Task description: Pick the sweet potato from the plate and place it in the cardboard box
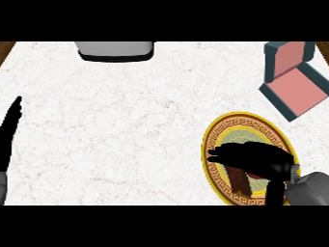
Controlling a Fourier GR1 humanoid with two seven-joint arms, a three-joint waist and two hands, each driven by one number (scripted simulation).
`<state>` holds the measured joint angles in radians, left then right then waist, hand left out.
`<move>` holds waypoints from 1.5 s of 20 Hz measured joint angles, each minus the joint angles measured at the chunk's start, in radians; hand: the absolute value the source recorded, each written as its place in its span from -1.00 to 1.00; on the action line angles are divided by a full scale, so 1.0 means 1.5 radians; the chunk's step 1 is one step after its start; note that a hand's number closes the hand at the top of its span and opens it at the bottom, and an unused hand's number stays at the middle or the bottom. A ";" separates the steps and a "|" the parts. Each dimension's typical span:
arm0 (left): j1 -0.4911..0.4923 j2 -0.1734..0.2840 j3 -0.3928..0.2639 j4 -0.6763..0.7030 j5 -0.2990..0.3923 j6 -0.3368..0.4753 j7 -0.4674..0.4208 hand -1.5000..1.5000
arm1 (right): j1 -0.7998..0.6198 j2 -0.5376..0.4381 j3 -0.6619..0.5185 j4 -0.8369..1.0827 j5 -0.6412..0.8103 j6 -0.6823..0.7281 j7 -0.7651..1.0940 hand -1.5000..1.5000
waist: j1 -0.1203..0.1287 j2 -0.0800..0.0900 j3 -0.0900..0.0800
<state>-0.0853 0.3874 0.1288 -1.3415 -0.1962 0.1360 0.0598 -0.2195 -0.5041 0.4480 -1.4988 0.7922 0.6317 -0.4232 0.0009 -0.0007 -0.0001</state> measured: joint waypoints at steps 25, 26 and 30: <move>0.010 -0.002 0.046 0.001 -0.002 -0.024 -0.012 0.00 | -0.006 -0.138 -0.441 0.274 0.022 -0.301 0.018 1.00 | -0.024 0.005 0.004; 0.012 -0.005 0.044 0.001 -0.003 -0.023 -0.014 0.00 | -0.006 -0.158 -0.471 0.301 0.016 -0.319 0.009 1.00 | -0.020 0.005 0.004; -0.002 -0.013 0.033 0.002 -0.010 -0.021 -0.010 0.00 | -0.037 -0.227 -0.564 0.403 -0.014 -0.377 -0.045 1.00 | -0.005 0.006 0.003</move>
<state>-0.0890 0.3675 0.1779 -1.3386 -0.2113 0.1049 0.0445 -0.2757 -0.8442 -0.3978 -0.8943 0.7710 0.0668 -0.4904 -0.0065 0.0090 0.0051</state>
